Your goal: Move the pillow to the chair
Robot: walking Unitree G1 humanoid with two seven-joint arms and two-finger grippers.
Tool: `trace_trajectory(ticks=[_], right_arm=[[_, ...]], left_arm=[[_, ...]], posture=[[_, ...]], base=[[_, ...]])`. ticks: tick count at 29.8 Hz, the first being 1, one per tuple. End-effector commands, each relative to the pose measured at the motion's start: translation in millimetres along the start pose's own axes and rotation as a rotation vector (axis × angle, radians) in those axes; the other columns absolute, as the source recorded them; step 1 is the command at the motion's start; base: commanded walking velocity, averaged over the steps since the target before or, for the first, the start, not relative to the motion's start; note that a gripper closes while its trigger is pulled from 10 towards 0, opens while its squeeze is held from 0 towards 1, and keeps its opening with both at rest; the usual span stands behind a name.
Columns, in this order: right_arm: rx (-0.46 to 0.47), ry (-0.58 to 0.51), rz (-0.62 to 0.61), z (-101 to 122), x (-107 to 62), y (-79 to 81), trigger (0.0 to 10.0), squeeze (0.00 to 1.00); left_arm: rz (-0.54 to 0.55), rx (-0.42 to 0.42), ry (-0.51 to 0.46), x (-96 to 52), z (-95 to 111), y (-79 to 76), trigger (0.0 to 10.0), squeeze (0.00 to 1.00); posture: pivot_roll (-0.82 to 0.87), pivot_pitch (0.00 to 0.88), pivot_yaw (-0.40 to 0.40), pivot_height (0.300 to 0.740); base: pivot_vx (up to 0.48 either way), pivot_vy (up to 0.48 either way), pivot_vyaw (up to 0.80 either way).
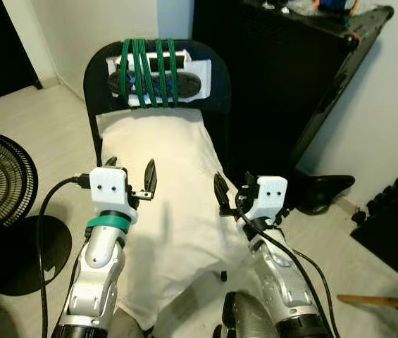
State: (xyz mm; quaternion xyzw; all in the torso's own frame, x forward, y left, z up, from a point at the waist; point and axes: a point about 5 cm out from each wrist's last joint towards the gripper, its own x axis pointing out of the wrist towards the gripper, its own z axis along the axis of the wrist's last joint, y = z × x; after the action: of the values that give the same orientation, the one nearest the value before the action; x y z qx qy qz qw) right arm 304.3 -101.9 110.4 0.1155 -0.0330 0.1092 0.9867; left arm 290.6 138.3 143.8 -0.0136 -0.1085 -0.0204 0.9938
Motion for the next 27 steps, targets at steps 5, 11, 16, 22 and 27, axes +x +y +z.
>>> trace_trajectory(ticks=[5,11,16,22,27], right_arm=[[0.012,0.012,-0.009,-0.2,-1.1,0.6,10.0,0.00],[0.004,0.016,-0.012,-0.4,-1.8,0.6,10.0,0.00],[0.002,0.023,-0.016,-1.6,-3.5,-0.3,10.0,0.00],[0.002,0.040,-0.024,-3.5,-4.5,-1.3,10.0,0.00],[-0.005,0.057,-0.044,-6.2,-3.9,-1.2,10.0,0.00]], left_arm=[[-0.006,-0.006,0.027,-2.3,0.2,-1.5,10.0,0.00],[-0.008,-0.010,0.035,-3.0,-0.7,-2.1,10.0,0.00],[-0.007,-0.015,0.045,-4.8,-2.2,-2.5,10.0,0.00],[-0.006,-0.018,0.052,-6.2,-2.8,-3.3,10.0,0.00],[-0.005,-0.015,0.056,-6.2,-2.6,-2.5,10.0,0.00]], posture=[[0.05,0.014,0.020,0.716],[0.05,0.017,0.022,0.735],[0.04,0.021,0.025,0.740],[0.04,0.021,0.025,0.740],[0.05,0.025,0.026,0.740]], base=[[0.000,0.000,0.00],[0.000,0.000,0.00],[0.000,0.000,0.00],[0.000,0.000,0.00],[0.000,0.000,0.00]])
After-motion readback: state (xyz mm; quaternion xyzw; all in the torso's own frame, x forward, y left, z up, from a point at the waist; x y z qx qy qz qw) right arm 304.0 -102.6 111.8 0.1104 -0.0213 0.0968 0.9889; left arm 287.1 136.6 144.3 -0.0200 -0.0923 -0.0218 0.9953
